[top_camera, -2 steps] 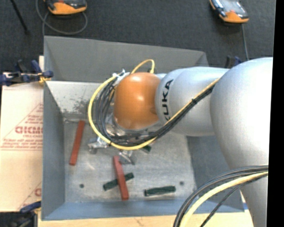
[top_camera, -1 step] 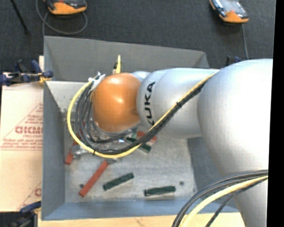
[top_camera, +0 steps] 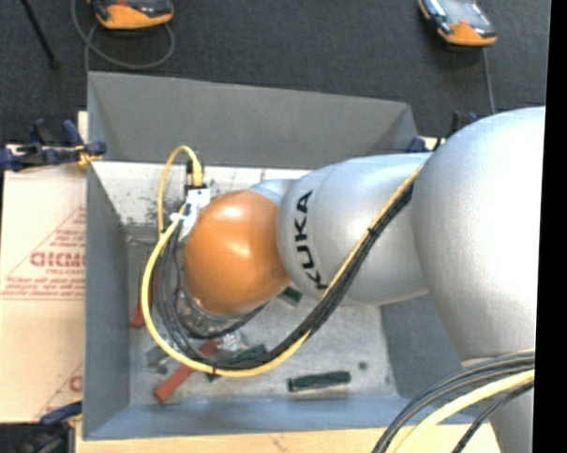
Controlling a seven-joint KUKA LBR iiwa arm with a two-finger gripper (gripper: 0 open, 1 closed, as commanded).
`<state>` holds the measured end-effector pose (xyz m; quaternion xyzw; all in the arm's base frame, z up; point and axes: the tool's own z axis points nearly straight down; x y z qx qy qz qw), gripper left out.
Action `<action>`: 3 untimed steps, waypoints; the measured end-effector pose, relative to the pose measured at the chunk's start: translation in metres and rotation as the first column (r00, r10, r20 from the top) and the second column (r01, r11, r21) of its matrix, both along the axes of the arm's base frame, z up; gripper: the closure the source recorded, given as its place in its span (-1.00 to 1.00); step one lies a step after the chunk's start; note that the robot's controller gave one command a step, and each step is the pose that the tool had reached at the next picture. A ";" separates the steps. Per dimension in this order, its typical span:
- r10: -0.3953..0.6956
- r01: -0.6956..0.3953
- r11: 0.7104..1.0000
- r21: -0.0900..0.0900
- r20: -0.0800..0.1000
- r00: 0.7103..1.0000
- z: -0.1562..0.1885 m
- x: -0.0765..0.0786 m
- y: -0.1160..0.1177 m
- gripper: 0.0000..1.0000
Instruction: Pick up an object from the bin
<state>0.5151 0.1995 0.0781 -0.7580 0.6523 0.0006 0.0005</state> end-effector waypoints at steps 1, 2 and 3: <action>-0.001 0.001 1.000 0.001 0.005 1.000 0.001 0.002 0.000 1.00; 0.233 -0.233 0.972 0.001 0.005 0.972 0.086 -0.011 0.003 1.00; 0.210 -0.210 0.978 0.003 0.011 0.978 0.174 0.009 0.027 1.00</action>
Offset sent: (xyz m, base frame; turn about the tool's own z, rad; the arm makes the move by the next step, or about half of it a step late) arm 0.0000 0.0000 0.0000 0.0000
